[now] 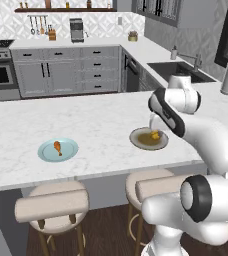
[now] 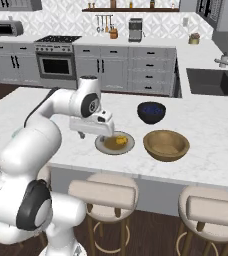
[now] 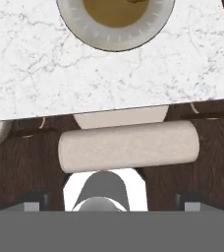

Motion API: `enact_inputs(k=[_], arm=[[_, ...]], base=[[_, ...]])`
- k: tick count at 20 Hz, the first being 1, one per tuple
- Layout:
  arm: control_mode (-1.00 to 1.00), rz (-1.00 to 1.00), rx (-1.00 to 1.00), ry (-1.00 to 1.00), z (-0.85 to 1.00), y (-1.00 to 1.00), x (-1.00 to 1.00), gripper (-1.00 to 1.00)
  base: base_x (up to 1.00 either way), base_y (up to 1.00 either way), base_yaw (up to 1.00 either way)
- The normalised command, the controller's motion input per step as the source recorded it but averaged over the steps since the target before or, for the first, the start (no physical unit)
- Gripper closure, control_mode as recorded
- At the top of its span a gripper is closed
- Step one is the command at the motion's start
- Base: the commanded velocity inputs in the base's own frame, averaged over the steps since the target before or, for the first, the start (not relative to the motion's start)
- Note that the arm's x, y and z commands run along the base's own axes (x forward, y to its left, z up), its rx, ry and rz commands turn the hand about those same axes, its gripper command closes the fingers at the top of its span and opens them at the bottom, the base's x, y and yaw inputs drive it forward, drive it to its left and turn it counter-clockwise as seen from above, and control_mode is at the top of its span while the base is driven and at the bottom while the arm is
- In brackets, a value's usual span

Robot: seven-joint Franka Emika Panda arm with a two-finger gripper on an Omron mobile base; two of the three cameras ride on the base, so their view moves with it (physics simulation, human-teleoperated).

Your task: Pick the chicken drumstick and squash from their plates and place them in the bowl. Then put the bowl in the fridge.

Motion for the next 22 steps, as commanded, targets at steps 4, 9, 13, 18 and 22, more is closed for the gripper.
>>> enact_inputs(k=[4,9,13,18,22], arm=[[-1.00,-0.20,0.00,0.10,-0.24,-0.05,0.56,-1.00],[-1.00,-0.24,0.00,0.07,-0.23,-0.02,0.54,-1.00],[-1.00,-0.20,0.00,0.12,-0.18,-0.22,0.54,-1.00],[-1.00,-0.42,0.00,0.04,-0.41,-0.25,0.65,-1.00],[-1.00,-0.54,0.00,0.00,-0.43,0.00,0.69,-1.00]], base=[[0.00,0.00,0.00],[0.00,0.00,0.00],[0.00,0.00,0.00],[0.00,0.00,0.00],[0.00,0.00,0.00]])
